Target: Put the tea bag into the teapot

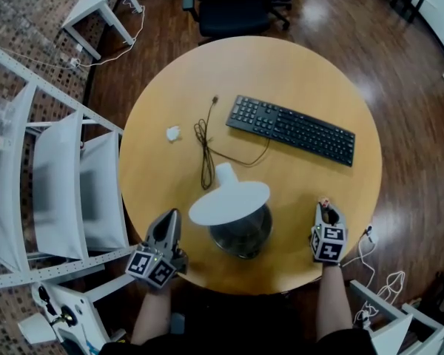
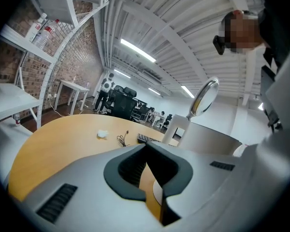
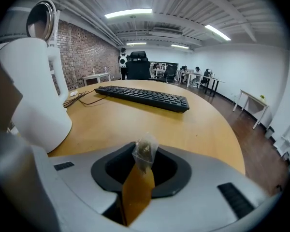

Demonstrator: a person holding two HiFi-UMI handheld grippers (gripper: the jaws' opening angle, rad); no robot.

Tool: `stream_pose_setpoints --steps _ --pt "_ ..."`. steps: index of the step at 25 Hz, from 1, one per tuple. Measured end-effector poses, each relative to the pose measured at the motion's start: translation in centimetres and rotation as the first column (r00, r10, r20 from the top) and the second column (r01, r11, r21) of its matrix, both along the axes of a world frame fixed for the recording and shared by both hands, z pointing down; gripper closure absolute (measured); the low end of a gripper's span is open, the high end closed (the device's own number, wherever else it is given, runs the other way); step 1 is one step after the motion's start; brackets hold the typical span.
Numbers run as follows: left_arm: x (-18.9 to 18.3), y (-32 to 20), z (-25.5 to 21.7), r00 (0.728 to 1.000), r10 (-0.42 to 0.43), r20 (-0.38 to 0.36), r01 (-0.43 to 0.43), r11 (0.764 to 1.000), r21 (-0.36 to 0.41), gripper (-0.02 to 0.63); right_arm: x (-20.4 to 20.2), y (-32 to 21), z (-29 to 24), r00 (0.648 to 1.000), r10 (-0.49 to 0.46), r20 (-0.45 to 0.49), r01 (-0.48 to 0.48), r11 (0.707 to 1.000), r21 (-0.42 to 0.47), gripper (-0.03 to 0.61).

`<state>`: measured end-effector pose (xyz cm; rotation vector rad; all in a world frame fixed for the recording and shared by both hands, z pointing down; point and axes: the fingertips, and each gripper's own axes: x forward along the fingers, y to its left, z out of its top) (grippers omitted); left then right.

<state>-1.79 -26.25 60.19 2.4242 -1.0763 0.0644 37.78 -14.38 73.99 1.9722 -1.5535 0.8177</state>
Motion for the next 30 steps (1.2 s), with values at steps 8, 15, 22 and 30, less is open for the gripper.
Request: stream_pose_setpoints --steps 8,15,22,30 --pt "0.1 -0.7 -1.2 0.999 0.046 -0.014 -0.045 0.997 0.057 0.62 0.8 1.0 -4.4 0.998 0.048 -0.047 -0.043 0.993 0.107 0.495" --pt "-0.3 0.0 -2.7 0.994 0.107 -0.018 -0.104 0.988 0.112 0.62 -0.3 3.5 -9.3 0.992 0.104 -0.074 -0.087 0.975 0.207 0.495" --pt "-1.9 -0.3 -5.7 0.989 0.128 -0.075 -0.113 0.979 0.171 0.621 -2.5 5.2 -14.1 0.985 0.126 -0.122 -0.086 0.953 0.29 0.495" --pt "-2.4 -0.6 -13.5 0.982 0.163 -0.094 -0.122 0.932 0.342 0.62 -4.8 7.3 -25.4 0.965 0.138 -0.221 -0.016 0.879 0.477 0.495"
